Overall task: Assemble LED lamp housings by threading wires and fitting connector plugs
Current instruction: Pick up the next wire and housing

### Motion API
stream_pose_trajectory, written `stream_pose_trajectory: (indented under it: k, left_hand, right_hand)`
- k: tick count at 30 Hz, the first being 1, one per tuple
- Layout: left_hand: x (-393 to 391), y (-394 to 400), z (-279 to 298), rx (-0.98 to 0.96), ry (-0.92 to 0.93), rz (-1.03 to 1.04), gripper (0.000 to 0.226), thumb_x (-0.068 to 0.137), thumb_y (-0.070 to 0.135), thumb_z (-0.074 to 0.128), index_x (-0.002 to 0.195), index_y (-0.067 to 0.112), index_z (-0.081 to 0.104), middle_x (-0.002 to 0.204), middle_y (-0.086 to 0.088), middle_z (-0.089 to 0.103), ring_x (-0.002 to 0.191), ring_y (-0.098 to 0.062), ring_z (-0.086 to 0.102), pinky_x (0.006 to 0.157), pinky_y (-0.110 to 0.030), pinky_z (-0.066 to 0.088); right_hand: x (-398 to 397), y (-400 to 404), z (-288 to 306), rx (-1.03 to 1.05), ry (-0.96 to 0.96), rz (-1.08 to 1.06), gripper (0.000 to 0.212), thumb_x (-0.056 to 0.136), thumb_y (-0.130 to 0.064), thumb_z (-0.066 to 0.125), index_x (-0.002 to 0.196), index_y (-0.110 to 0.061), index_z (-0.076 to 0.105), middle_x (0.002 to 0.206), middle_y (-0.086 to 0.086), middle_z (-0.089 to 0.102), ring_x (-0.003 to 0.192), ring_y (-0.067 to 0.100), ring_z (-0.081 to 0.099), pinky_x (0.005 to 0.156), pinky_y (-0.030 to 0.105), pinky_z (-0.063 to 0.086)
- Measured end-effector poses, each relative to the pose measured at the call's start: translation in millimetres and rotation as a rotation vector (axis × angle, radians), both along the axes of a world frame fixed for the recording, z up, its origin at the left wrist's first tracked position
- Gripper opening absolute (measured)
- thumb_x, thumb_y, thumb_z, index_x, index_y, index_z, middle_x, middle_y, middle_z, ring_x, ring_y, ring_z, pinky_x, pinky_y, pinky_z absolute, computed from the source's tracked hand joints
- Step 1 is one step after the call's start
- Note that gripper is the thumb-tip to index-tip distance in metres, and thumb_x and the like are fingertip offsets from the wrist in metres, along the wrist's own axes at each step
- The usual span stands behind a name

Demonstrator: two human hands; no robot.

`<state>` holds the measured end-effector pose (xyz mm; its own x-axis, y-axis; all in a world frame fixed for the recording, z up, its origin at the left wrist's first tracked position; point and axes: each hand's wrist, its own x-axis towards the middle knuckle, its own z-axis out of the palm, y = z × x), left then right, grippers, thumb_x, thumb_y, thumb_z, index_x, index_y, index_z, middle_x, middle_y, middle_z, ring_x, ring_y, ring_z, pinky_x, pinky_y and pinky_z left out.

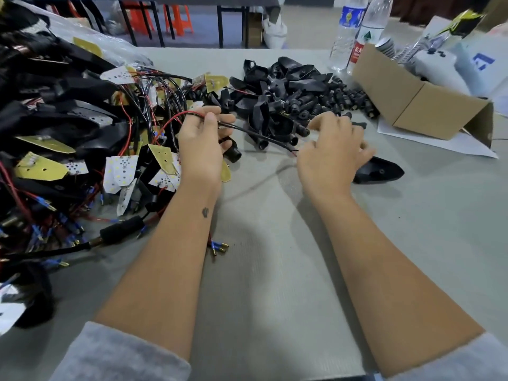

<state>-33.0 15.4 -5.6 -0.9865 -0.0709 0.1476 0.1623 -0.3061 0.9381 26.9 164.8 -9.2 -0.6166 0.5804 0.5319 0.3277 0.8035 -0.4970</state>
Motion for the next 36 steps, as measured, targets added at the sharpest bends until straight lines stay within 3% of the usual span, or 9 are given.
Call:
stream_pose_trajectory:
  k: [5,10,15,18,21,26,29,34,36]
  left_hand:
    - [-3,4,-2,-0.063,0.06,0.097,0.033,0.1,-0.002,0.035,0.092,0.022,0.057,0.092,0.007,0.07,0.085,-0.001,0.068,0.081,-0.023,0.053]
    - [-5,4,-7,-0.248,0.036,0.127,0.053,0.086,-0.011,0.027,0.115,0.028,0.051,0.096,0.01,0.063,0.067,-0.007,0.053,0.058,-0.022,0.045]
    - [-9,9,-13,-0.457,0.072,0.057,0.039,0.105,0.029,0.029,0.143,0.025,0.033,0.071,0.006,0.063,0.043,0.003,0.045,0.043,-0.009,0.034]
    - [-8,12,-15,-0.506,0.115,0.068,0.025,0.106,0.031,0.026,0.119,0.03,0.048,0.062,0.007,0.059,0.042,0.003,0.044,0.043,-0.011,0.034]
    - [-12,13,-15,-0.44,0.069,0.087,0.032,0.102,0.007,0.029,0.097,0.026,0.054,0.075,0.007,0.06,0.055,0.002,0.049,0.051,-0.013,0.039]
    - [-8,18,-14,-0.531,0.029,-0.038,0.047,0.089,-0.01,0.03,0.113,0.021,0.057,0.081,0.006,0.064,0.079,-0.006,0.053,0.057,-0.009,0.038]
    - [0,21,-16,-0.62,0.017,-0.081,0.047,0.094,0.006,0.04,0.136,0.026,0.045,0.075,0.009,0.068,0.057,0.005,0.051,0.044,-0.006,0.035]
    - [3,15,-21,-0.533,0.085,-0.091,0.021,0.099,0.026,0.048,0.112,0.019,0.063,0.081,0.008,0.058,0.07,-0.006,0.052,0.072,-0.028,0.046]
    - [6,14,-21,-0.561,0.142,-0.083,0.016,0.101,0.023,0.045,0.105,0.016,0.059,0.079,0.007,0.053,0.068,-0.003,0.048,0.071,-0.026,0.044]
  right_hand:
    - [3,0,-3,-0.092,-0.31,-0.071,0.046,0.078,-0.001,0.054,0.118,-0.02,0.045,0.132,0.01,0.033,0.123,0.031,0.03,0.103,0.062,0.026]
    - [1,7,-10,-0.021,-0.185,0.134,0.051,0.072,0.013,0.049,0.117,-0.011,0.049,0.128,0.011,0.034,0.118,0.029,0.034,0.087,0.033,0.035]
    - [-3,8,-10,-0.083,0.022,0.254,0.056,0.07,0.019,0.049,0.116,-0.01,0.057,0.127,0.005,0.034,0.112,0.017,0.037,0.081,0.017,0.034]
    - [-5,8,-7,-0.282,0.191,0.23,0.055,0.069,0.021,0.044,0.112,-0.01,0.06,0.126,0.005,0.031,0.109,0.013,0.037,0.087,0.012,0.036]
    - [-8,10,-5,-0.369,0.317,0.189,0.053,0.07,0.021,0.039,0.108,-0.009,0.061,0.129,0.01,0.033,0.11,0.011,0.039,0.087,0.008,0.036]
    - [-6,3,-4,-0.208,0.526,0.31,0.041,0.071,0.019,0.044,0.103,-0.001,0.061,0.122,0.008,0.034,0.107,-0.006,0.039,0.084,0.013,0.043]
    - [-5,-6,-8,-0.097,0.492,0.423,0.037,0.073,0.018,0.048,0.102,-0.001,0.061,0.12,0.007,0.036,0.104,0.011,0.046,0.087,0.015,0.043]
    - [-8,-13,-14,-0.089,0.282,0.565,0.035,0.074,0.014,0.056,0.103,-0.004,0.062,0.113,0.003,0.042,0.096,0.003,0.042,0.085,0.006,0.037]
    - [-8,-13,-14,-0.133,0.212,0.586,0.034,0.076,0.01,0.061,0.106,-0.007,0.06,0.113,0.0,0.044,0.099,0.004,0.044,0.09,0.01,0.04]
